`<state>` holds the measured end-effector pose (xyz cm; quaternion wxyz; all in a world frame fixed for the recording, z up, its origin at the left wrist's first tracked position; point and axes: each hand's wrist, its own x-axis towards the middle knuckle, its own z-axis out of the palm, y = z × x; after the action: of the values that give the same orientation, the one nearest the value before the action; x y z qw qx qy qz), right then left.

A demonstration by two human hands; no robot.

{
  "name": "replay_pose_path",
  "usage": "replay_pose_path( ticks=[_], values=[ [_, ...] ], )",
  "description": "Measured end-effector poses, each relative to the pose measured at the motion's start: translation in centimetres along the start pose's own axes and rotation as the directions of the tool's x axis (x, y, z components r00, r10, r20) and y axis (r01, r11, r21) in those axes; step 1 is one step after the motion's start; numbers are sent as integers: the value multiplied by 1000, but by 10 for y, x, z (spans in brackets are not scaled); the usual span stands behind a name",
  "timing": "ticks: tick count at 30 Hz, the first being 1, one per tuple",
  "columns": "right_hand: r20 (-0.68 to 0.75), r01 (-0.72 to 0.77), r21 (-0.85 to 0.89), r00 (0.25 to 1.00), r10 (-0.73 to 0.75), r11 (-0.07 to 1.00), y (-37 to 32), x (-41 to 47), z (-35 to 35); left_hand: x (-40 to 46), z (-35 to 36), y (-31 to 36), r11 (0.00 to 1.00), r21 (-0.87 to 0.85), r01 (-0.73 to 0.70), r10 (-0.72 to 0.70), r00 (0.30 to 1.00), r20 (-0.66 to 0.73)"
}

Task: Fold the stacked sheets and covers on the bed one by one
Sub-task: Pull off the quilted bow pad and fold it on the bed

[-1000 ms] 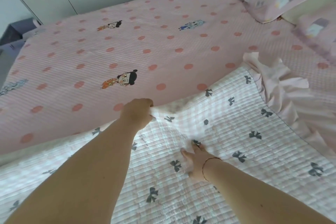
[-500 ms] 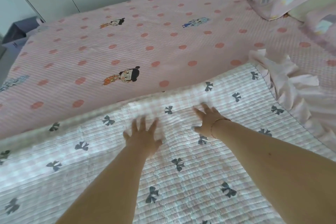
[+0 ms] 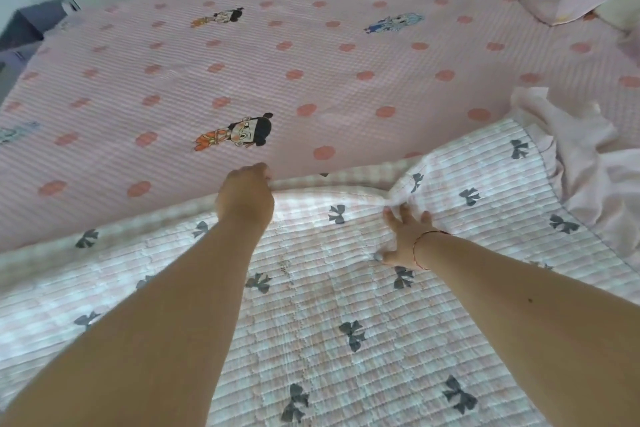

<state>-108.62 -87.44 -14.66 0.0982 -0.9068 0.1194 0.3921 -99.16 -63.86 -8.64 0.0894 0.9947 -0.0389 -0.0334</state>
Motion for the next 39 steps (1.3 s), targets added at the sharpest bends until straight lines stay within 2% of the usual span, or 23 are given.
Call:
replay_pose_path(
  ticks=[1,3,5,7,11,15,17,18,20,22,23,26,28,29,30,31,32,33,34,36,37,38,39],
  values=[
    [2,-2,-10,1000,2,1000,-1,1,0,8,-3,2,1000,-6,26,-26,995,92],
    [17,-1,-30,1000,1,1000,-2,1,-1,13,-2,9,1000,-2,-22,22,972,235],
    [34,10,-44,999,-9,999,-1,1,-5,13,5,18,990,-111,-89,118,950,290],
    [43,27,-55,999,-25,998,2,1,-9,12,16,22,969,-230,-88,163,928,335],
    [52,58,-66,997,-54,996,5,1,-13,6,36,26,976,-212,-59,138,915,380],
    [46,77,-56,996,-75,995,7,0,-12,2,48,31,991,-51,-125,135,905,403],
    [33,88,-34,996,-87,996,10,-1,-13,8,40,33,987,-85,-139,161,910,382],
    [29,94,-20,995,-94,995,12,-2,-14,12,32,35,982,-114,-153,184,918,352],
    [17,108,-1,994,-108,994,14,-3,-14,22,14,46,965,-107,-238,256,945,205],
    [11,116,21,993,-116,993,15,-4,-12,30,-4,63,952,8,-306,306,951,-36],
    [5,112,33,994,-113,993,15,-4,-12,34,-10,70,956,57,-286,292,944,-155],
    [-17,96,61,995,-95,994,15,0,-11,30,-13,68,977,36,-208,202,868,-453],
    [-9,93,57,996,-93,994,15,-4,-11,2,10,58,957,56,-283,268,803,-532],
    [-4,103,64,995,-103,993,16,-6,-13,-19,25,52,941,73,-331,322,803,-502],
    [-8,115,99,993,-115,988,18,-9,-18,-41,38,47,928,85,-363,368,850,-377],
    [-32,126,158,992,-122,979,22,-12,-24,-60,50,42,931,97,-353,365,911,-191],
    [-98,140,220,988,-121,965,27,-16,-33,-73,61,36,946,108,-306,307,952,9],
    [-221,151,257,971,-94,954,32,-17,-44,-78,71,29,958,114,-262,243,957,160],
    [-382,146,257,923,-38,955,39,-18,-56,-75,79,25,965,110,-236,203,947,251],
    [-658,67,108,752,21,992,50,-17,-81,-60,85,27,967,125,-221,165,920,354],
    [-707,-7,-47,706,-28,999,55,-11,-93,-52,85,29,966,131,-221,156,909,386],
    [-679,-77,-209,729,-87,975,58,-5,-104,-45,84,31,966,139,-218,143,898,416],
    [-609,-109,-326,784,-120,939,60,3,-114,-39,84,32,967,141,-212,130,889,439]
  ],
)
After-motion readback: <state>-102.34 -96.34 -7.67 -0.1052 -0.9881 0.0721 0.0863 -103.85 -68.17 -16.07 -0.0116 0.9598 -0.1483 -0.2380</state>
